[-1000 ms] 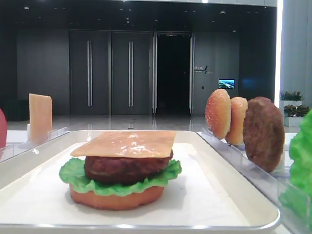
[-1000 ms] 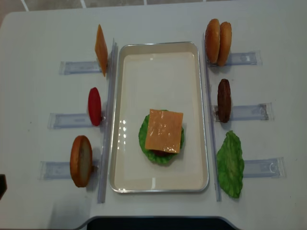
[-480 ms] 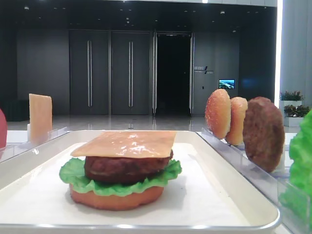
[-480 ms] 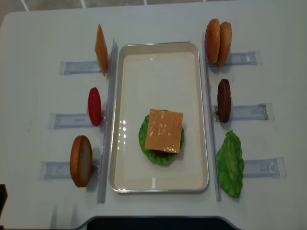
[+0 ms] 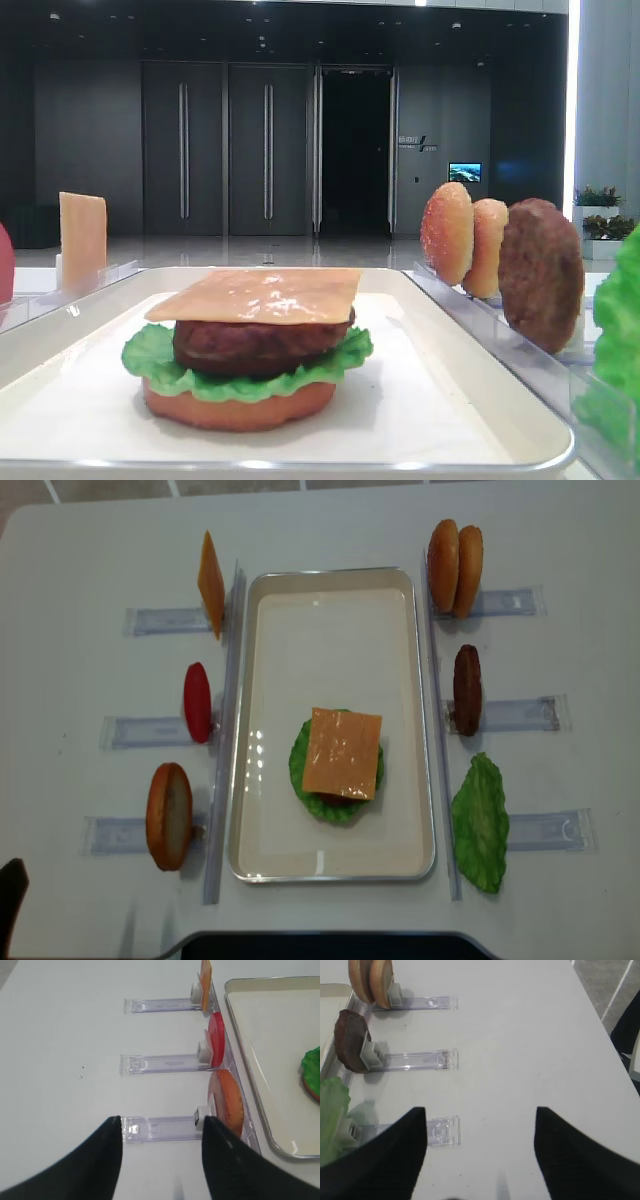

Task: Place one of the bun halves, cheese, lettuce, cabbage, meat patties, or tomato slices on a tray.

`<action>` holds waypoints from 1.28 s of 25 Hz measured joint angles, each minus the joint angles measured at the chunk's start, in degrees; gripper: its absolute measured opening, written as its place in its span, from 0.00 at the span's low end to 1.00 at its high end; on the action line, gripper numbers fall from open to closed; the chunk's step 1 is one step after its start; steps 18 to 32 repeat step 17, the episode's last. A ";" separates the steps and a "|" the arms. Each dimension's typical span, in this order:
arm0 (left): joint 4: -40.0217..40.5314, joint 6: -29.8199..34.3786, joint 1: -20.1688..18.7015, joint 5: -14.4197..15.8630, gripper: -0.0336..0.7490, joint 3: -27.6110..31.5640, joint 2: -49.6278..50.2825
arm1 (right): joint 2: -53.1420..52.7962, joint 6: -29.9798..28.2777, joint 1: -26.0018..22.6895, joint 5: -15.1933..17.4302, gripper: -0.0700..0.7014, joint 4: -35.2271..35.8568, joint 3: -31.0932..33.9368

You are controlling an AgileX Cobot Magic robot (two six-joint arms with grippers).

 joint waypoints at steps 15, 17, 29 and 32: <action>-0.22 0.28 0.00 0.13 0.48 0.57 0.00 | 0.00 0.00 0.00 0.00 0.70 0.00 0.00; -0.24 0.28 0.00 0.13 0.48 0.57 0.00 | 0.00 0.00 0.00 0.00 0.70 0.00 0.00; -0.24 0.28 0.00 0.13 0.48 0.57 0.00 | 0.00 0.00 0.00 0.00 0.70 0.00 0.00; -0.24 0.28 0.00 0.13 0.48 0.57 0.00 | 0.00 0.00 0.00 0.00 0.70 0.00 0.00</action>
